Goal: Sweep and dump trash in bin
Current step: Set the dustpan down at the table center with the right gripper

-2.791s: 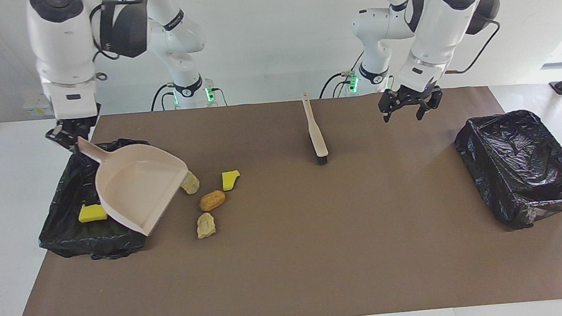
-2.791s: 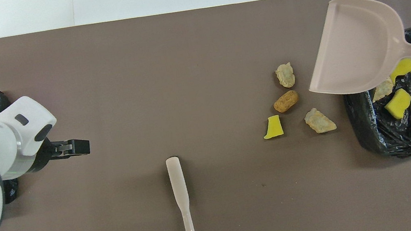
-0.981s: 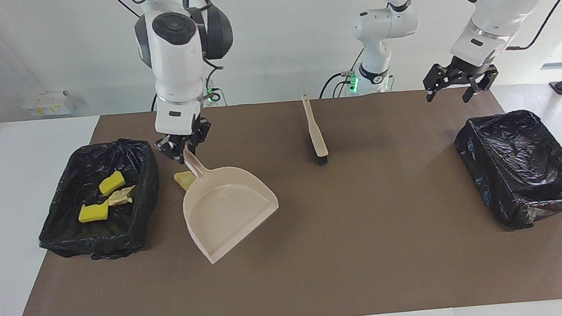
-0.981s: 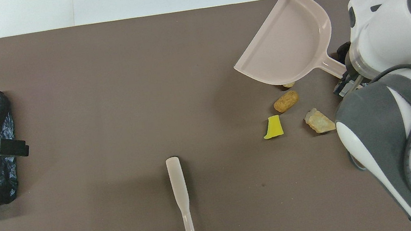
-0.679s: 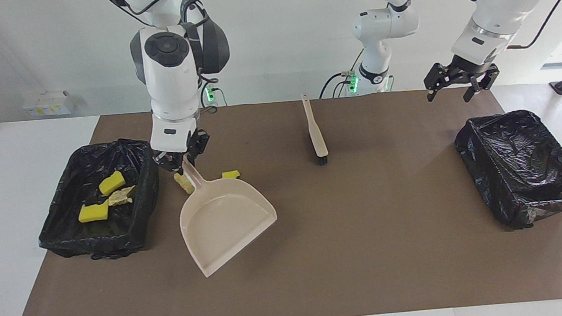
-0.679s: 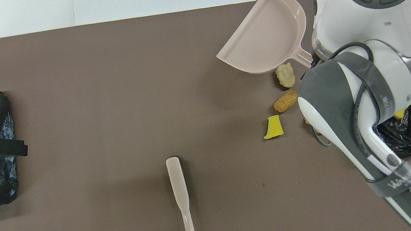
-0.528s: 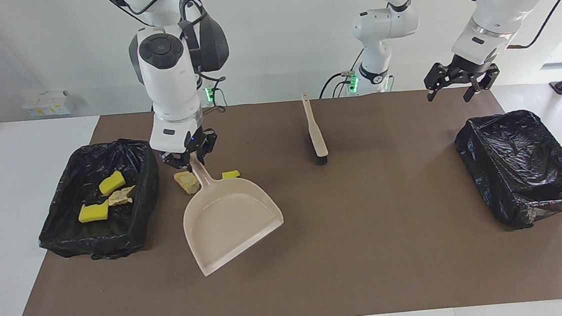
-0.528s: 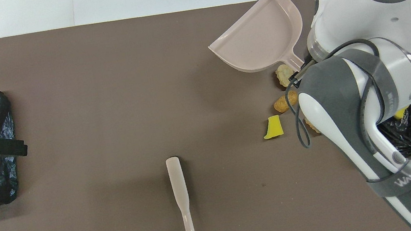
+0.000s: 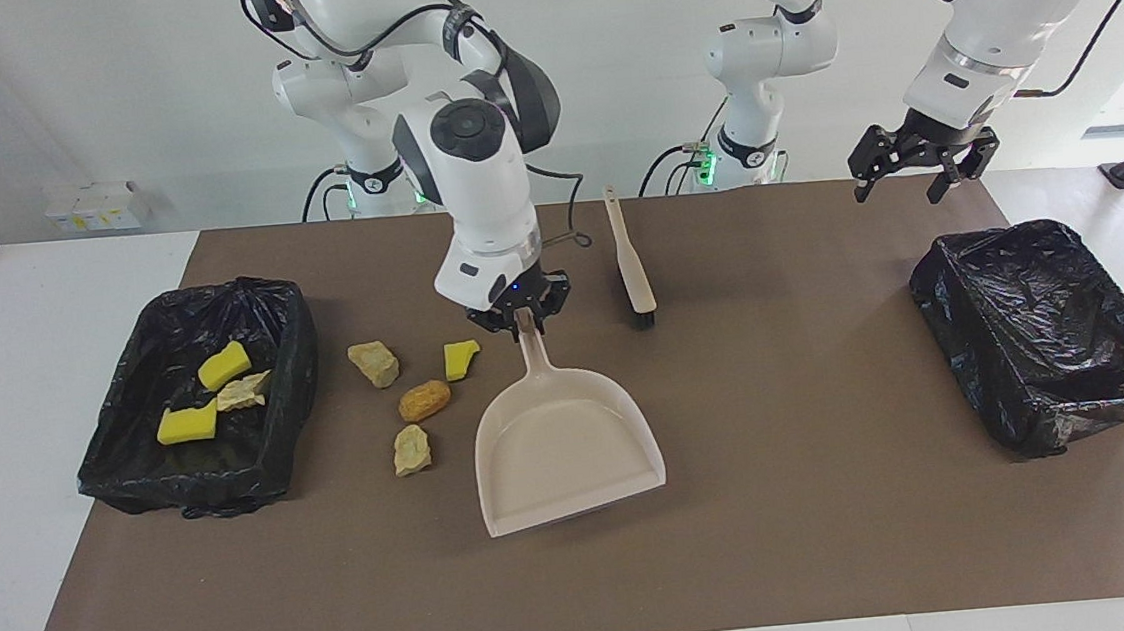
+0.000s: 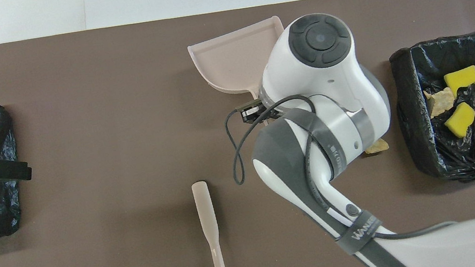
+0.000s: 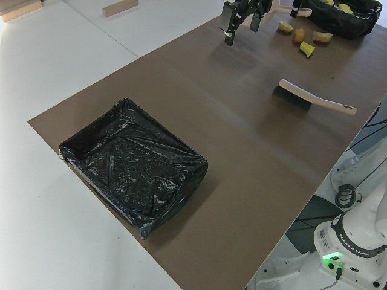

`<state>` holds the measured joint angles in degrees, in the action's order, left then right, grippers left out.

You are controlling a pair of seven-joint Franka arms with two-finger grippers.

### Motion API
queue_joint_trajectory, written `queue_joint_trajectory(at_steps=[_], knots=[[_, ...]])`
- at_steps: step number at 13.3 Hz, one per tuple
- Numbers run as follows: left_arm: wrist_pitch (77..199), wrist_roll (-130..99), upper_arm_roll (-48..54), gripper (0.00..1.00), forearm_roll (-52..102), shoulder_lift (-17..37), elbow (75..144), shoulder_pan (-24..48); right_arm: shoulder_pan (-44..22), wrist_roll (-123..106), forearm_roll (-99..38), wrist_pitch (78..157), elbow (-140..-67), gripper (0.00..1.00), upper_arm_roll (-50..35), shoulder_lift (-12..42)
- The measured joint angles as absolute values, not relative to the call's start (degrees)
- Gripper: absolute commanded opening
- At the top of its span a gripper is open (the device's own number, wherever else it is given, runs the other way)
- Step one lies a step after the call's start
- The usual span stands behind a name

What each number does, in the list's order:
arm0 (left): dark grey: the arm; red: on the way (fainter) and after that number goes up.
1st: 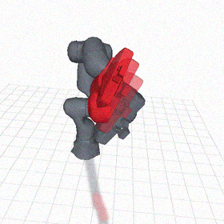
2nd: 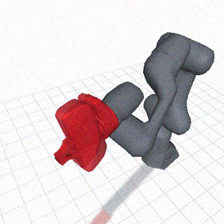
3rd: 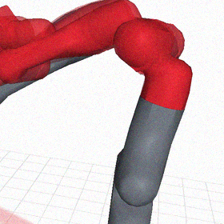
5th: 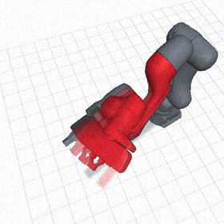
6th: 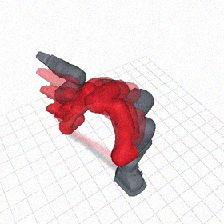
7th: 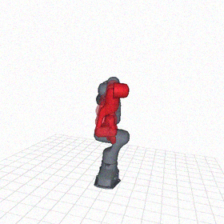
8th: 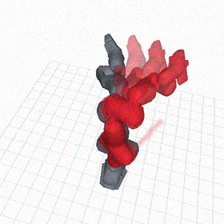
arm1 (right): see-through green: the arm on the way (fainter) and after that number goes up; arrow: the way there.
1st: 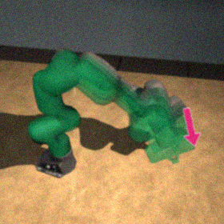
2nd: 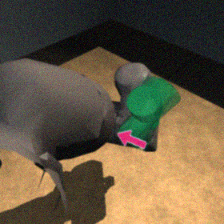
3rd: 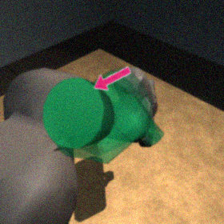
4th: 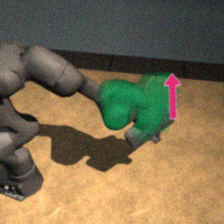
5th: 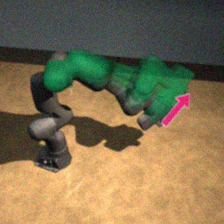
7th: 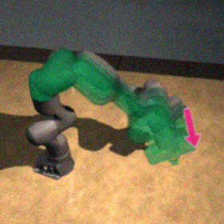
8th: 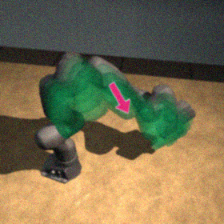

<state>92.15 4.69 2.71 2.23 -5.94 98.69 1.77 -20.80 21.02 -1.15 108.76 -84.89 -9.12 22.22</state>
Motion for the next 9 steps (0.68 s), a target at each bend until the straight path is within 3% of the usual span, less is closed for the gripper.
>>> queue_joint_trajectory(at_steps=[5, 9], knots=[[92.15, 4.69, 2.70, 1.00, 2.23, -5.94, 98.69, 1.77, -27.76, 33.74, -1.21, 114.00, -80.35, 0.00, -9.15, 29.80], [92.15, 4.69, 2.71, 1.00, 2.23, -5.94, 98.64, 1.77, -28.86, 34.49, -1.19, 118.64, -78.77, 0.00, -8.92, 35.19]])
